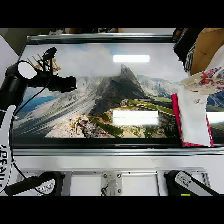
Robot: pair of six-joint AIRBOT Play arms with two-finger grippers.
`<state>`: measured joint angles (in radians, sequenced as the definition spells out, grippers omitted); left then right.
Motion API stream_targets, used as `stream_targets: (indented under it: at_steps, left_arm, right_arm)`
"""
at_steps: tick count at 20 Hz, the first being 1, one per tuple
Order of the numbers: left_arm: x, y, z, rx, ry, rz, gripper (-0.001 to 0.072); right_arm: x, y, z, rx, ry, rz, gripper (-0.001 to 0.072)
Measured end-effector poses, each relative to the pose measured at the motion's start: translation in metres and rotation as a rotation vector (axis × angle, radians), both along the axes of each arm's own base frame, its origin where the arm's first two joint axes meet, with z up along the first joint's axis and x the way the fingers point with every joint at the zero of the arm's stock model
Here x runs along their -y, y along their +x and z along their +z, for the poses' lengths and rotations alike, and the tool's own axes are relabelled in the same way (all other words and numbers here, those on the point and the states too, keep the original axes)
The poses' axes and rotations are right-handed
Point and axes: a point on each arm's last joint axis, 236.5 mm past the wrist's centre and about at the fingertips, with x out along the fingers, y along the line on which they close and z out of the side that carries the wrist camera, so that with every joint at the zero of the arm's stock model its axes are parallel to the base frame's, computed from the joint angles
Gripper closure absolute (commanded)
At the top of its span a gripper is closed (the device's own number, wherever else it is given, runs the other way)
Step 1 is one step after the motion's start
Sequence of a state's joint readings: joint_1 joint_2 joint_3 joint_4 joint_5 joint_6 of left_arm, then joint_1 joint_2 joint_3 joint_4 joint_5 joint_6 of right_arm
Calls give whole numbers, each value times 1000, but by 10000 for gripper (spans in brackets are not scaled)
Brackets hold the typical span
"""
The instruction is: Fold the clothes and pants, and hang the long-sleeved shirts on hangers.
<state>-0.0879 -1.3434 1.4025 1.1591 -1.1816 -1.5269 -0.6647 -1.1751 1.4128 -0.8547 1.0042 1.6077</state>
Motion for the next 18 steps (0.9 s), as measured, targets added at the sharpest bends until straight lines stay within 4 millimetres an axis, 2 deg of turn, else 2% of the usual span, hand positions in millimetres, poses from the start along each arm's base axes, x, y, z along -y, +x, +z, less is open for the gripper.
stream_targets:
  at_steps: [3,7,10,13,15,18]
  left_arm:
    - [0,0,0,7,7,-16,701]
    - [0,-4,-8,-8,14,-27,701]
    - [-1,-15,-31,-64,20,-30,700]
    - [-3,-29,-60,-128,21,-22,701]
    - [-3,-38,-77,-165,22,-16,701]
    - [-4,-45,-90,-191,24,-14,701]
  right_arm:
    - [-12,-22,-14,-106,-6,32,697]
    - [-6,-76,-59,-394,-65,23,697]
    - [4,-125,-97,-636,-98,2,696]
    - [4,-158,-125,-793,-83,2,696]
    - [2,-172,-142,-863,-64,9,696]
    - [-3,-188,-162,-936,-38,19,684]
